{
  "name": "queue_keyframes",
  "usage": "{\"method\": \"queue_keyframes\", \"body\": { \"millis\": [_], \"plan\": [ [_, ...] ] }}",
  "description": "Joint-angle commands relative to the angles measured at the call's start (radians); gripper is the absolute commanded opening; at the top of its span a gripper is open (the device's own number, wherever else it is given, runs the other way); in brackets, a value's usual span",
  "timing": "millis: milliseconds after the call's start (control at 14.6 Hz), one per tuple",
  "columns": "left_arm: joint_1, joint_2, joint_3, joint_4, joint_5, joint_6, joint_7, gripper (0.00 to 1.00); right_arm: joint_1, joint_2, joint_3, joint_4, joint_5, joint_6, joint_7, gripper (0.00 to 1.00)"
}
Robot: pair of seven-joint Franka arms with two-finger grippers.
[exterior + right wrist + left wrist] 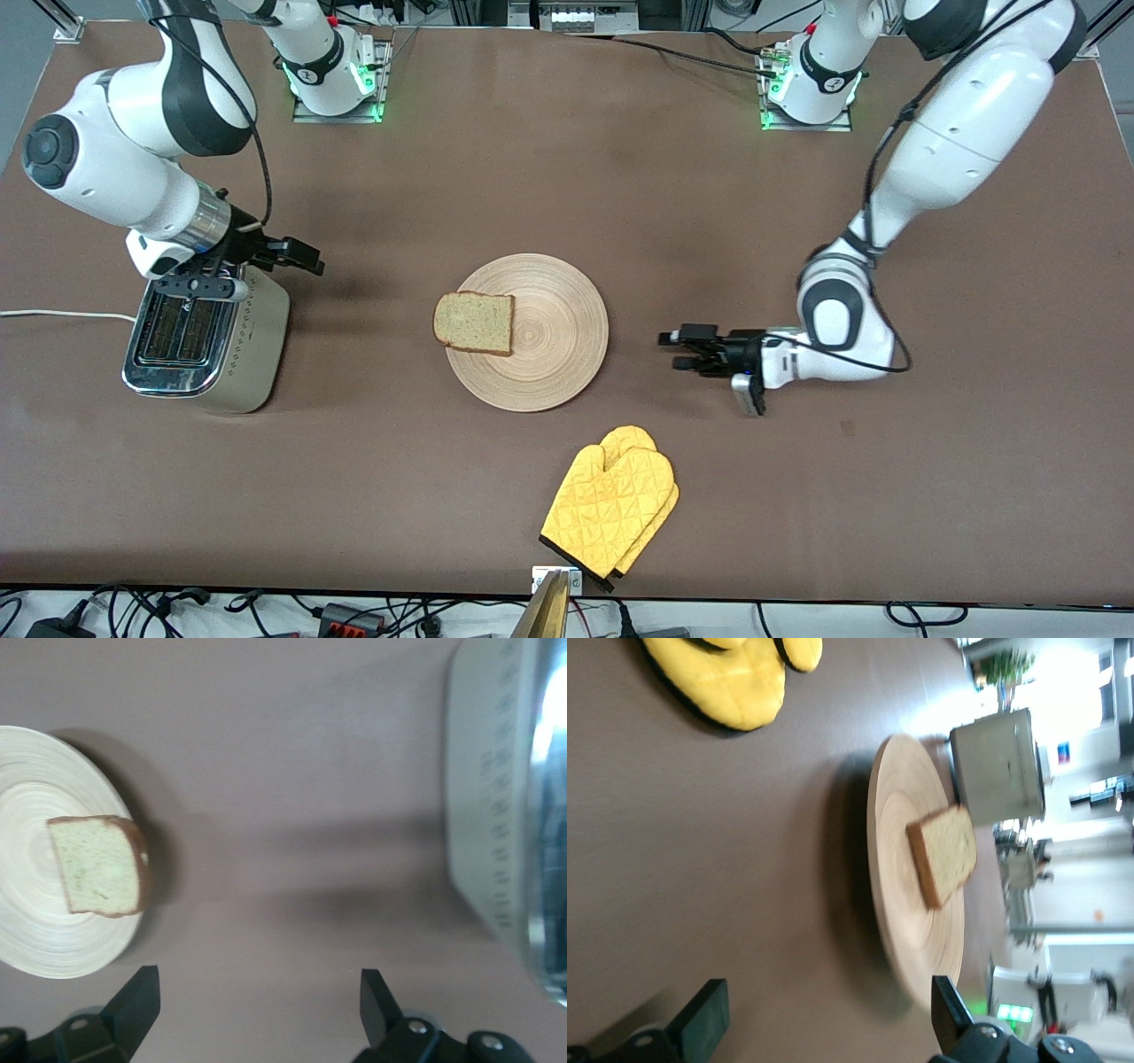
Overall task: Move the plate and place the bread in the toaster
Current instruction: 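Release the plate with the left gripper while the right gripper reaches the bread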
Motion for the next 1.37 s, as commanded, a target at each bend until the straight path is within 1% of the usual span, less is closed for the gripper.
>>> {"method": "queue_keyframes", "body": {
  "millis": [0, 137, 274, 342, 411, 479, 548, 685, 822, 1027, 1095, 1164, 1301],
  "plan": [
    [0.049, -0.014, 0.002, 0.087, 0.23, -0.158, 0.01, 1.0, 0.012, 0.026, -0.006, -0.011, 0.136, 0.032, -0.027, 1.0],
    [0.092, -0.015, 0.003, 0.141, 0.373, -0.267, 0.008, 1.0, 0.021, 0.051, -0.006, -0.021, 0.171, 0.079, -0.121, 1.0],
    [0.113, -0.018, 0.002, 0.222, 0.551, -0.401, 0.008, 1.0, 0.028, 0.057, -0.006, -0.063, 0.278, 0.124, -0.159, 1.0],
    [0.122, -0.02, 0.003, 0.257, 0.631, -0.469, 0.007, 1.0, 0.053, 0.057, -0.006, -0.091, 0.305, 0.183, -0.198, 1.0],
    [0.138, -0.021, 0.002, 0.298, 0.729, -0.529, 0.005, 1.0, 0.066, 0.067, -0.006, -0.108, 0.309, 0.229, -0.222, 1.0],
    [0.139, -0.021, 0.002, 0.334, 0.803, -0.578, 0.001, 1.0, 0.077, 0.093, -0.006, -0.11, 0.319, 0.262, -0.224, 1.0],
    [0.141, -0.023, 0.002, 0.372, 0.87, -0.624, -0.016, 1.0, 0.095, 0.113, -0.006, -0.11, 0.357, 0.277, -0.225, 1.0],
    [0.135, -0.027, -0.005, 0.421, 0.962, -0.689, -0.089, 1.0, 0.13, 0.15, -0.006, -0.108, 0.481, 0.305, -0.268, 1.0],
    [0.109, -0.078, -0.014, 0.44, 1.07, -0.729, -0.207, 1.0, 0.135, 0.196, -0.007, -0.105, 0.591, 0.322, -0.38, 1.0],
    [0.017, -0.168, -0.012, 0.437, 1.232, -0.735, -0.395, 1.0, 0.133, 0.251, -0.007, -0.091, 0.775, 0.323, -0.61, 1.0],
    [-0.015, -0.19, -0.012, 0.437, 1.275, -0.749, -0.465, 1.0, 0.135, 0.261, -0.007, -0.087, 0.818, 0.334, -0.655, 1.0],
    [-0.046, -0.208, -0.011, 0.438, 1.297, -0.778, -0.574, 1.0, 0.137, 0.268, -0.007, -0.082, 0.831, 0.342, -0.664, 1.0],
    [-0.052, -0.239, -0.011, 0.445, 1.291, -0.807, -0.753, 1.0, 0.143, 0.275, -0.007, -0.061, 0.831, 0.345, -0.664, 1.0]
  ]
}}
